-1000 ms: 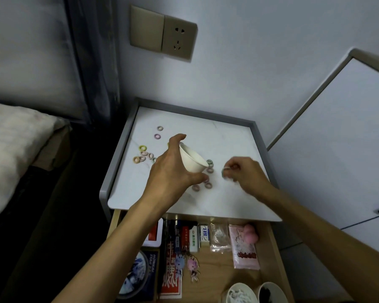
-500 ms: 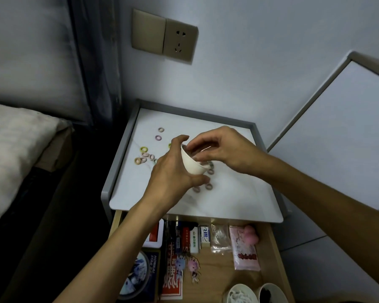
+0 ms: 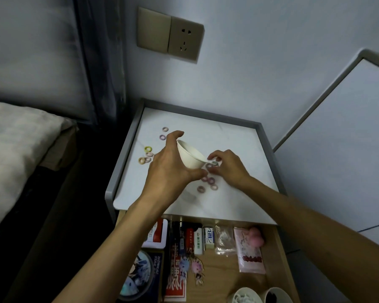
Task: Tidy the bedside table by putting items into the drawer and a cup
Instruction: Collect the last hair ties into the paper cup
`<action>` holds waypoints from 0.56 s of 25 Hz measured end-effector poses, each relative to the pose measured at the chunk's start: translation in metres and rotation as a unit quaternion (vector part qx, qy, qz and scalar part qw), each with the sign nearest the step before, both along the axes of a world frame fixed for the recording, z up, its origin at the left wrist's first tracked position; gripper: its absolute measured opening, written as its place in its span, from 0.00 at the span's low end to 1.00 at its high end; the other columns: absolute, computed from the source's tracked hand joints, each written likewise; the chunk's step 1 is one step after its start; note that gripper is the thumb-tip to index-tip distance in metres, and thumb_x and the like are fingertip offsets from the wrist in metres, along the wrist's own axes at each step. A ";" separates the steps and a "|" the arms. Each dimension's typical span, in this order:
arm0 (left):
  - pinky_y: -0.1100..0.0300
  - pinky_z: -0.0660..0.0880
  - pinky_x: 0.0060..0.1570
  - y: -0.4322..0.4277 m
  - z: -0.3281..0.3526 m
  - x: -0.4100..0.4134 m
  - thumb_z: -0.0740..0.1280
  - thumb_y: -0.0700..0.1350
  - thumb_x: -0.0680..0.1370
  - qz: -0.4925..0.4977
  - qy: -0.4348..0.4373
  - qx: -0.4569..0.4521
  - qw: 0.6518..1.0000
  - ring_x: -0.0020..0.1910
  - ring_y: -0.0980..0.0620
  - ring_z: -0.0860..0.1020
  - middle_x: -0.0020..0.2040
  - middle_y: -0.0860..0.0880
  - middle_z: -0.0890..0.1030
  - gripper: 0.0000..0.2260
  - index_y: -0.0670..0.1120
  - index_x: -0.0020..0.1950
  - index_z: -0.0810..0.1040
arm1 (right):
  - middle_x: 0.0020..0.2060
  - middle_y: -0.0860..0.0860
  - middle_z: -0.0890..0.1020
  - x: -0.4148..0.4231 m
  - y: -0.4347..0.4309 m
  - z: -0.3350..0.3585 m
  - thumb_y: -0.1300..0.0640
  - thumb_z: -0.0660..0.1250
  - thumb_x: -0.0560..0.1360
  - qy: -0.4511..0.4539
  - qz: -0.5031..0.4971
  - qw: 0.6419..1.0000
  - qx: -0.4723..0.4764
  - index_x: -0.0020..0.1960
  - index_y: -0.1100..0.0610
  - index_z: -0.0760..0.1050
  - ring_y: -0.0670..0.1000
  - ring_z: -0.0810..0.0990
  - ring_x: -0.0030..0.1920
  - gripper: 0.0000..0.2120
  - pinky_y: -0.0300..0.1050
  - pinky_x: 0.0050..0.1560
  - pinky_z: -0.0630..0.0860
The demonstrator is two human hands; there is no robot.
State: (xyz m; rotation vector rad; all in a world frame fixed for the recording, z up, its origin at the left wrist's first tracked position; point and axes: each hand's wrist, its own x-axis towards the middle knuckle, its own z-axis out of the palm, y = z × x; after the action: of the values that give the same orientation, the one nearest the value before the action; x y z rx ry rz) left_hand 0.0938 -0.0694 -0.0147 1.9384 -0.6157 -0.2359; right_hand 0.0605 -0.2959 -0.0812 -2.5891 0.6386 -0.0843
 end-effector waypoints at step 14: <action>0.62 0.68 0.45 0.001 -0.002 0.000 0.80 0.51 0.64 -0.006 0.006 0.012 1.000 0.51 0.52 0.72 0.55 0.55 0.71 0.43 0.56 0.73 0.61 | 0.40 0.51 0.83 0.001 0.025 0.081 0.65 0.67 0.76 -0.121 0.042 0.986 0.110 0.47 0.59 0.79 0.46 0.80 0.37 0.04 0.37 0.39 0.76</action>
State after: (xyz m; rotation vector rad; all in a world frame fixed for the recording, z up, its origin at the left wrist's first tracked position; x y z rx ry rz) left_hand 0.0937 -0.0679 -0.0171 1.9544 -0.6195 -0.2633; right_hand 0.0618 -0.2712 -0.0005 -2.3412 0.4244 -0.2812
